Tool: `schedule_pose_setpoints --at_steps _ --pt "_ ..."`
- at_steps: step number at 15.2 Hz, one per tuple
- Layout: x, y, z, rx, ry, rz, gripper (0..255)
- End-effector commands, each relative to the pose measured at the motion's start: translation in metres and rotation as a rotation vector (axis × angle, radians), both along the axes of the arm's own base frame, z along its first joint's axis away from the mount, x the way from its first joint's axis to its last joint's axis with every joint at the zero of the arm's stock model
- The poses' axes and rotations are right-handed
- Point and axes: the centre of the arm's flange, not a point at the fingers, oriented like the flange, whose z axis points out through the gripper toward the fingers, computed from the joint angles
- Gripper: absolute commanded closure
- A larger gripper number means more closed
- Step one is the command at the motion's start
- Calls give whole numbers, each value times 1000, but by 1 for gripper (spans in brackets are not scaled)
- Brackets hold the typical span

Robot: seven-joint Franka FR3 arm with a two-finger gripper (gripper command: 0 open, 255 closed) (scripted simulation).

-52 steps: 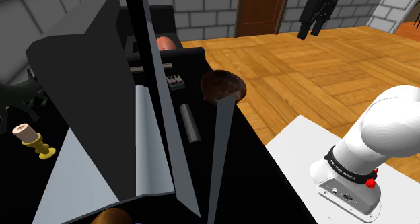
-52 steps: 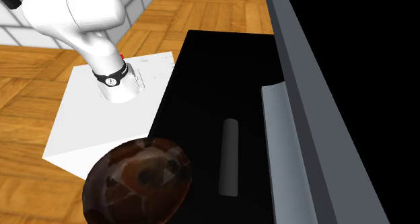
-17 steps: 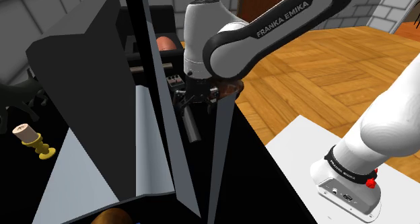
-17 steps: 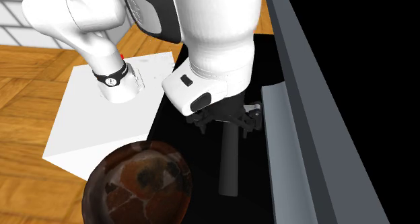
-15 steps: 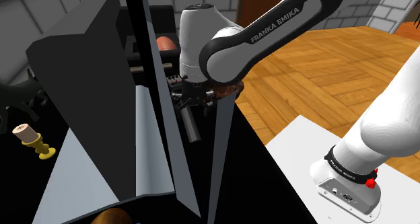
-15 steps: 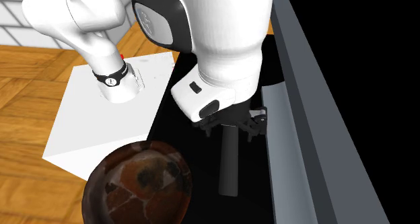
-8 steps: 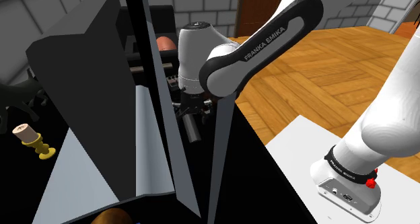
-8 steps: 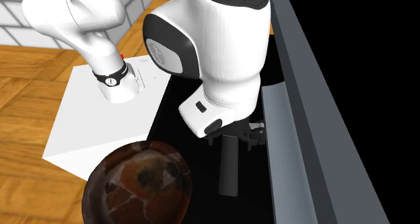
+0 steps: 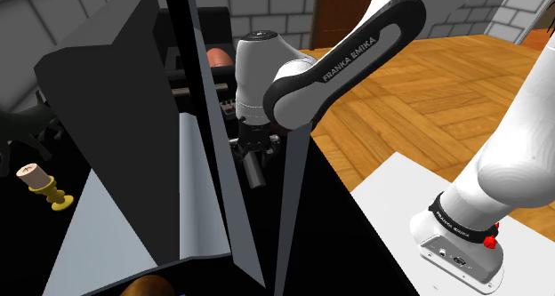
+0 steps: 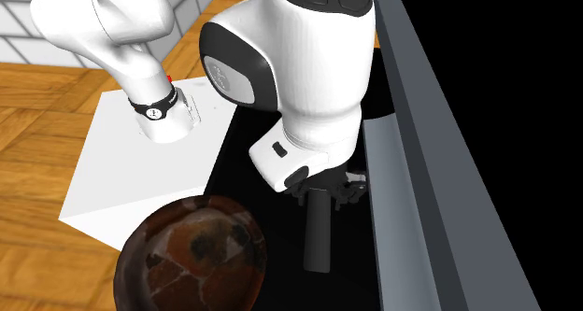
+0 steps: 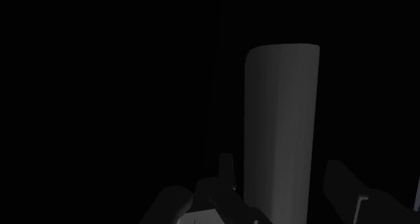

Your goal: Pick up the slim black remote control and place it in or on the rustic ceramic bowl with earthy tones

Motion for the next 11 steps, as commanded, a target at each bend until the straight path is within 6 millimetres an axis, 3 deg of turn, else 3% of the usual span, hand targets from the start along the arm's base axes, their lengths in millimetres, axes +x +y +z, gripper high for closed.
schedule_pose_setpoints --at_steps 1,9,11 --pt "0 0 0 0 0 0 255" --pt "0 0 0 0 0 0 255" --pt "0 0 11 0 0 0 255"
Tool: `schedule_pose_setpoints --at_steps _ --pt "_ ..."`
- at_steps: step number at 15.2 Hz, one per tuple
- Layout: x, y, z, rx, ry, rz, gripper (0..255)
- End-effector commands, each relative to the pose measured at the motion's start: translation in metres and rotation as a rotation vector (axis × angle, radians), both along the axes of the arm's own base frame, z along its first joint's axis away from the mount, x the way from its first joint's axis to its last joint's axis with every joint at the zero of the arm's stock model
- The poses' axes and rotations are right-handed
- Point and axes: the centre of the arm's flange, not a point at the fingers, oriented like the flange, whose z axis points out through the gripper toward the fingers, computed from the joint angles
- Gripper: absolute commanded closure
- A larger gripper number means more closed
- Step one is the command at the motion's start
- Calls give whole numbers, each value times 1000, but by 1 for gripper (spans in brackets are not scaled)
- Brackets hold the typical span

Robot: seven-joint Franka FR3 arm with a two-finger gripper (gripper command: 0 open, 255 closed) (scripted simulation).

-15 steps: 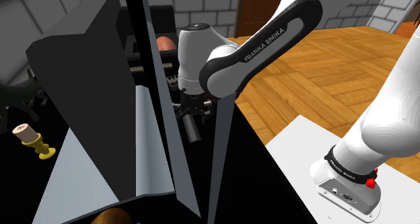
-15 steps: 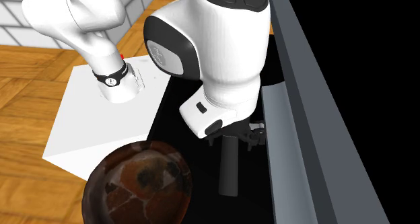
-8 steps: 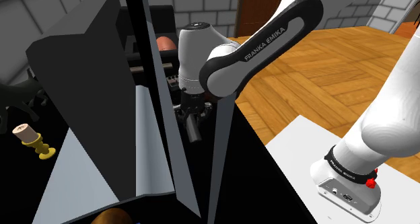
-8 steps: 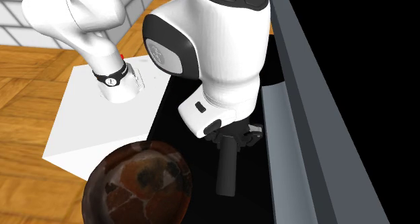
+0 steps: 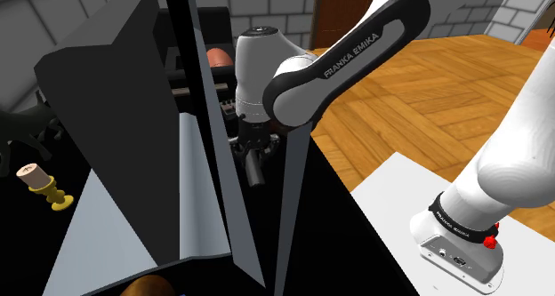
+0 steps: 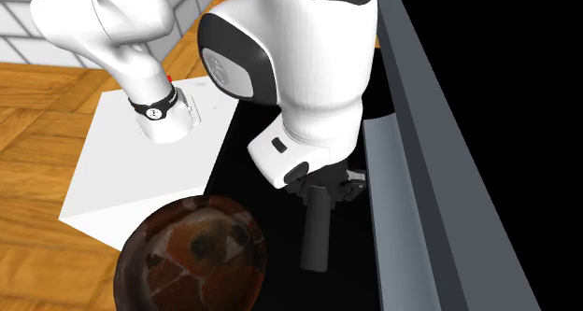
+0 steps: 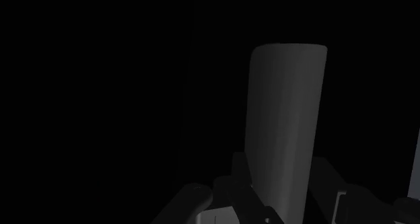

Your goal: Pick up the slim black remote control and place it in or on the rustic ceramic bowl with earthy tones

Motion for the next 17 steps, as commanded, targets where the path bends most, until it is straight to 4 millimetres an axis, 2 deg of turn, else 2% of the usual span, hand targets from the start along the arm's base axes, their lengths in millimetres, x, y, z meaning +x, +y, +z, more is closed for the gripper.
schedule_pose_setpoints --at_steps 1,17 --pt "1 0 9 1 0 0 255" --pt "1 0 93 1 0 0 255"
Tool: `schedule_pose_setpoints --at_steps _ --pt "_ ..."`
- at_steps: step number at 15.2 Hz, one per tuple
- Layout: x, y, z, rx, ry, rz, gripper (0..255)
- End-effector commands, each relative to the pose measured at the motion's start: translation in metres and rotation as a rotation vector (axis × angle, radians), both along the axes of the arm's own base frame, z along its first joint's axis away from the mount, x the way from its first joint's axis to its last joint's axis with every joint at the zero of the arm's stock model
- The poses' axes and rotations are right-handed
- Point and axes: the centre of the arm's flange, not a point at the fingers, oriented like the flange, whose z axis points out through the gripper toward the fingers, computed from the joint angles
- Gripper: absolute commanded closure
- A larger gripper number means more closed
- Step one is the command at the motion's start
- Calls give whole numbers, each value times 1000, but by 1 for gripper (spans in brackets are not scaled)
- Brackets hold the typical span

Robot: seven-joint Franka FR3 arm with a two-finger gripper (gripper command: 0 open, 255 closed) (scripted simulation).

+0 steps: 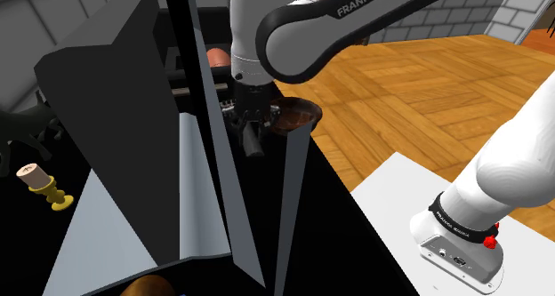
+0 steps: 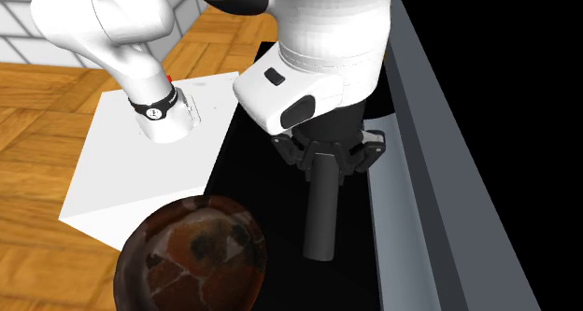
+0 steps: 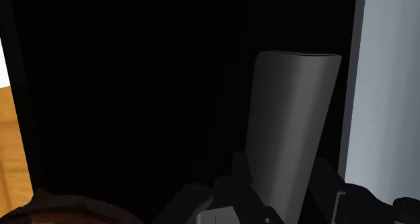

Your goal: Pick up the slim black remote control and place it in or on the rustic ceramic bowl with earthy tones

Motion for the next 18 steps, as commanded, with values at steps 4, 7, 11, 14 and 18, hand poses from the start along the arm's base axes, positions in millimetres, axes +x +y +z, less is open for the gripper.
schedule_pose_setpoints --at_steps 4,7,11,14,18 --pt "-1 1 26 0 0 0 255" --pt "-1 1 42 0 0 0 255" --pt "-1 1 63 0 0 0 255" --pt "-1 1 78 0 0 0 255" --pt "6 -51 75 0 0 0 255"
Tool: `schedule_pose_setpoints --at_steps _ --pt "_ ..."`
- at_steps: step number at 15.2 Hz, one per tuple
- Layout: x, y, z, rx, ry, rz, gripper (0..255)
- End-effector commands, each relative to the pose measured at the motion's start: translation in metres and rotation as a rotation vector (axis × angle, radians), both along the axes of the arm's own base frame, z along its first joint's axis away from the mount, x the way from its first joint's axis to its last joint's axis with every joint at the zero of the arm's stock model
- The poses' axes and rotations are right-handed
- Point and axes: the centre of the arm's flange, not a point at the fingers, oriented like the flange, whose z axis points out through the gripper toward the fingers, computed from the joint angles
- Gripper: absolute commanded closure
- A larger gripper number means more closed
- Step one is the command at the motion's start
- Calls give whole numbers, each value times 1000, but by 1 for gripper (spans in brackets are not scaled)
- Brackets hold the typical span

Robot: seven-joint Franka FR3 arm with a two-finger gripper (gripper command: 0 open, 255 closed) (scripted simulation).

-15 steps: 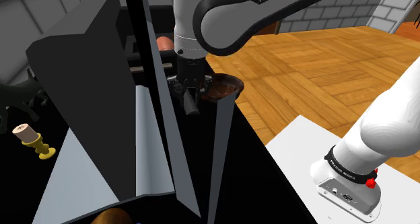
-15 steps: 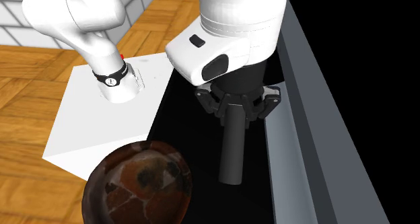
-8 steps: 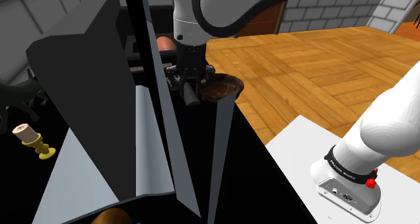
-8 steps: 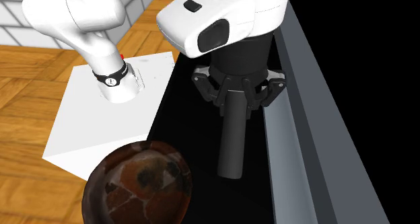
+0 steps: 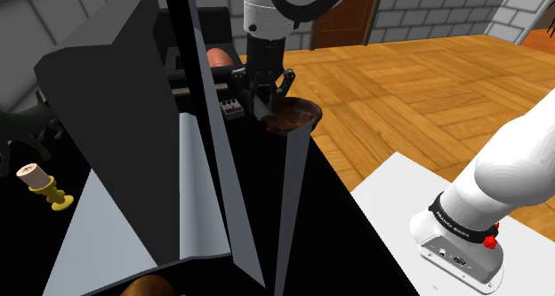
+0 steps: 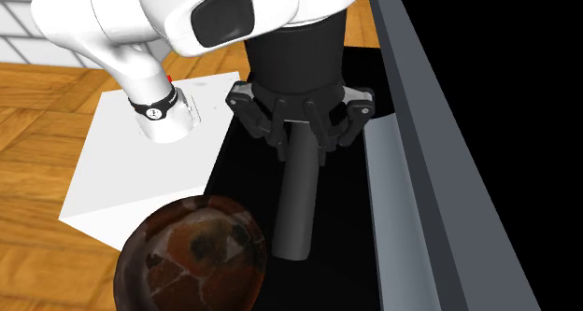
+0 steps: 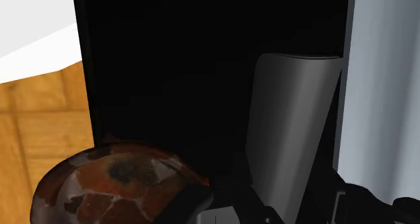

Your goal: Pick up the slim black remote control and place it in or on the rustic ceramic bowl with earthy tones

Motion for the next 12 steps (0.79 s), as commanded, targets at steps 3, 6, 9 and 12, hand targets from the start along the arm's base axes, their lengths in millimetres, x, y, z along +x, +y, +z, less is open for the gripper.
schedule_pose_setpoints --at_steps 3,6,9,12 --pt "5 -50 -3 1 -1 2 255" --pt "10 -89 -5 1 -1 2 255" --pt "16 -128 -7 1 -1 2 255" --pt "19 -154 -14 1 -1 2 255"
